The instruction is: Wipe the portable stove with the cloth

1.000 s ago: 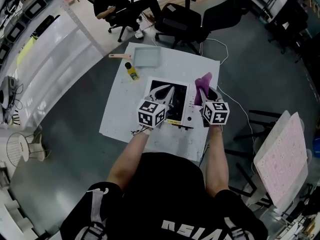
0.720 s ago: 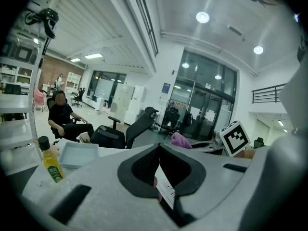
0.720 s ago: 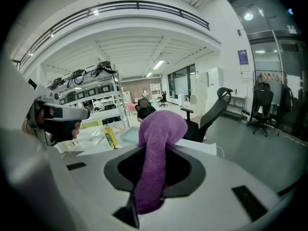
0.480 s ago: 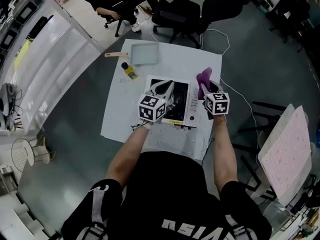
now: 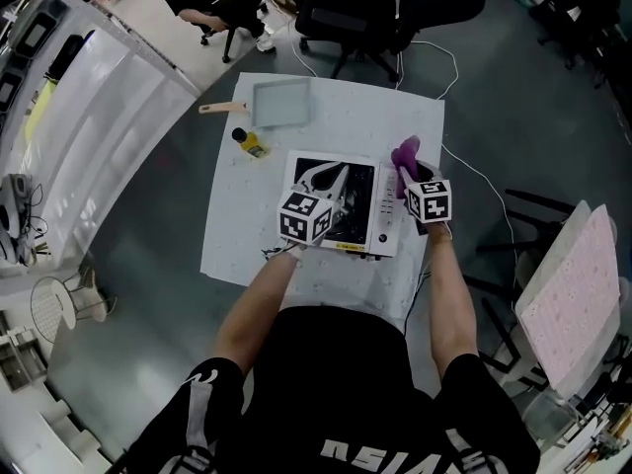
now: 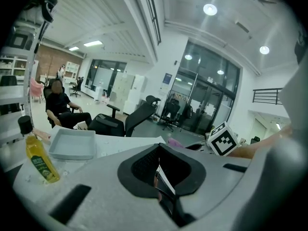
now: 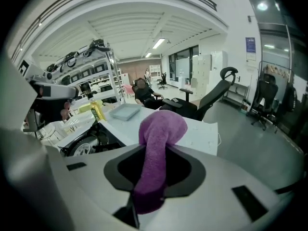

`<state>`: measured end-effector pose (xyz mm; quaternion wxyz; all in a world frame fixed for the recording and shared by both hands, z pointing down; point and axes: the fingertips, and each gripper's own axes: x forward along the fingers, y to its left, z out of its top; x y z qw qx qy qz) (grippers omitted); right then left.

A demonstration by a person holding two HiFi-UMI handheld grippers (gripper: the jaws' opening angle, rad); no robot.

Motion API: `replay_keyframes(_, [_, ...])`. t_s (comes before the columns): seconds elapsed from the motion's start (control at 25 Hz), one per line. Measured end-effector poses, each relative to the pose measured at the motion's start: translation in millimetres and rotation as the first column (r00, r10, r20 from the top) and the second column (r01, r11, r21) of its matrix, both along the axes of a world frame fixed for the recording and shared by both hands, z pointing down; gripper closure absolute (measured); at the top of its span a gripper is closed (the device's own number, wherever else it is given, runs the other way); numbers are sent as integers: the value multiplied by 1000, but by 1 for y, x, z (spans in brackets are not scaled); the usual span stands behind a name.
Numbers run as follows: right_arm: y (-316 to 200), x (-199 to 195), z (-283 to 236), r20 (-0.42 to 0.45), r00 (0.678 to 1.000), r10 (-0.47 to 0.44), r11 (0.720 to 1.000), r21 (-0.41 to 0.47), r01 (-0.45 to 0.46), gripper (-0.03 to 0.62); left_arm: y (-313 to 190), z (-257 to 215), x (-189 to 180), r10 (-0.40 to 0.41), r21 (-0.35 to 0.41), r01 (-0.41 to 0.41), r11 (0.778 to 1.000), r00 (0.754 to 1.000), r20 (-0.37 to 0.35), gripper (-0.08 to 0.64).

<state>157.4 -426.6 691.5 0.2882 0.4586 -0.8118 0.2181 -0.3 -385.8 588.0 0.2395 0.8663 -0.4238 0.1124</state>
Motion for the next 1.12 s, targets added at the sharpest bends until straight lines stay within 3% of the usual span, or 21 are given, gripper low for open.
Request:
replay_keyframes(0.52, [2, -12, 31, 14, 1000, -6, 999, -52, 7, 494, 1, 17, 3, 9, -31, -9, 999, 1000, 10, 551])
replay_keyframes(1.12, [12, -34, 31, 6, 994, -108, 991, -80, 108, 494, 12, 16, 7, -12, -42, 12, 999, 1000, 9, 551])
